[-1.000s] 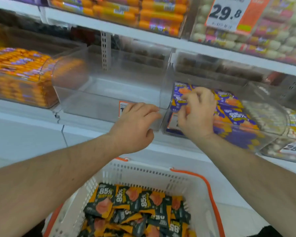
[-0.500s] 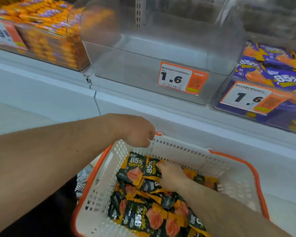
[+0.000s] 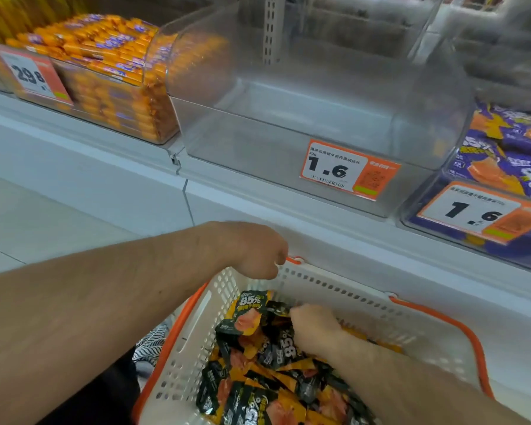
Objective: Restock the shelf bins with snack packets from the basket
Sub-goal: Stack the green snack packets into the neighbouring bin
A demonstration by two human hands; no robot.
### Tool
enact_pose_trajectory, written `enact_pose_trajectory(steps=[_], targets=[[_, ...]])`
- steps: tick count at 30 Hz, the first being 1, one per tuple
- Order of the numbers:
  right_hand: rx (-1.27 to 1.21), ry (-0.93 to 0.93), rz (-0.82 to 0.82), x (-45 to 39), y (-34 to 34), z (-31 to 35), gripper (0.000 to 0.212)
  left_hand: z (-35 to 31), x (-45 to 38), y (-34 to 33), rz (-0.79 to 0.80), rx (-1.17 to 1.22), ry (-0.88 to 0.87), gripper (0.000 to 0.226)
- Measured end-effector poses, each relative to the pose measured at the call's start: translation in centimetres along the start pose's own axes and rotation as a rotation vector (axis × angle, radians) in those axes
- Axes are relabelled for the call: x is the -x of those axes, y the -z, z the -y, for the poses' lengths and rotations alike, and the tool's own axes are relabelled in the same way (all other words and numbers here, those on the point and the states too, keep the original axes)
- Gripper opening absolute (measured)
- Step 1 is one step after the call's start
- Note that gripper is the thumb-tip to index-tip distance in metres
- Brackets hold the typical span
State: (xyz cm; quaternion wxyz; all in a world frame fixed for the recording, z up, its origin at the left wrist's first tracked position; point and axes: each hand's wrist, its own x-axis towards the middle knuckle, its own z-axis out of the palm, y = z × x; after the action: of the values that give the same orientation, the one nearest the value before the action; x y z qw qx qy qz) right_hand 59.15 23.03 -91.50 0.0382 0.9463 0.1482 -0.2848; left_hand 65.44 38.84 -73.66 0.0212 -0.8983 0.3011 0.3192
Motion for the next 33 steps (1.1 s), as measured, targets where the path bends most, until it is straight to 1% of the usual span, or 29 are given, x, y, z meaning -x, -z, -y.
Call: enact_pose_trajectory(steps=[3,5,7,8,10,13,14,16,17,18,19,20,23,26,28,31,33], targets=[[-0.172,-0.07,0.029,0.7,4.9,-0.8,0.017,-0.4,0.3,0.4,-0.033,0.011,-0.017,0.043],[-0.345,-0.044,0.038,2.1,8.7,-1.4,0.016,-0.7,0.8,0.7,-0.074,0.014,-0.031,0.047],[-0.497,0.019,0.025,4.5,12.3,-2.0,0.004,-0.8,1.5,1.2,-0.106,0.025,-0.031,0.052],[-0.562,0.039,-0.004,5.7,14.0,-2.2,0.005,-0.8,1.9,1.6,-0.124,0.036,-0.027,0.052],[-0.787,0.064,-0.057,8.0,16.5,-2.6,0.003,-0.7,2.9,2.4,-0.2,0.065,-0.029,0.042],[-1.211,0.119,-0.075,10.6,18.9,-2.3,0.004,0.2,4.8,4.2,-0.407,0.124,-0.062,0.021],[-1.375,0.124,-0.046,11.3,19.6,-2.1,0.013,0.7,5.6,4.9,-0.474,0.175,-0.073,0.019],[-1.636,0.152,0.077,12.1,20.7,-2.0,0.053,1.5,6.9,5.8,-0.618,0.333,-0.11,0.025],[-1.696,0.165,0.123,12.6,21.2,-2.1,0.068,1.9,7.4,6.1,-0.695,0.438,-0.148,0.028],[-1.76,0.186,0.176,13.0,21.8,-2.0,0.071,2.3,7.7,6.2,-0.759,0.547,-0.194,0.031],[-1.818,0.196,0.194,13.3,22.4,-1.8,0.067,2.6,7.9,6.2,-0.812,0.641,-0.238,0.032],[-1.875,0.207,0.19,13.8,23.1,-1.4,0.058,3.0,7.9,6.2,-0.866,0.708,-0.269,0.032],[-2.074,0.21,0.075,14.1,24.6,-0.2,0.034,4.0,7.6,7.1,-1.052,0.806,-0.343,0.028],[-2.159,0.223,-0.056,14.0,26.4,1.1,0.029,4.6,7.4,8.7,-1.166,0.823,-0.38,0.029],[-2.129,0.218,-0.17,13.8,27.8,1.7,0.026,5.3,7.1,9.5,-1.253,0.721,-0.337,0.037],[-1.986,0.245,-0.295,13.9,29.9,2.1,0.023,8.0,6.3,10.2,-1.409,0.46,-0.149,0.037],[-1.799,0.245,-0.41,13.3,31.4,2.0,0.026,9.9,5.4,10.2,-1.433,0.289,0.015,0.037]])
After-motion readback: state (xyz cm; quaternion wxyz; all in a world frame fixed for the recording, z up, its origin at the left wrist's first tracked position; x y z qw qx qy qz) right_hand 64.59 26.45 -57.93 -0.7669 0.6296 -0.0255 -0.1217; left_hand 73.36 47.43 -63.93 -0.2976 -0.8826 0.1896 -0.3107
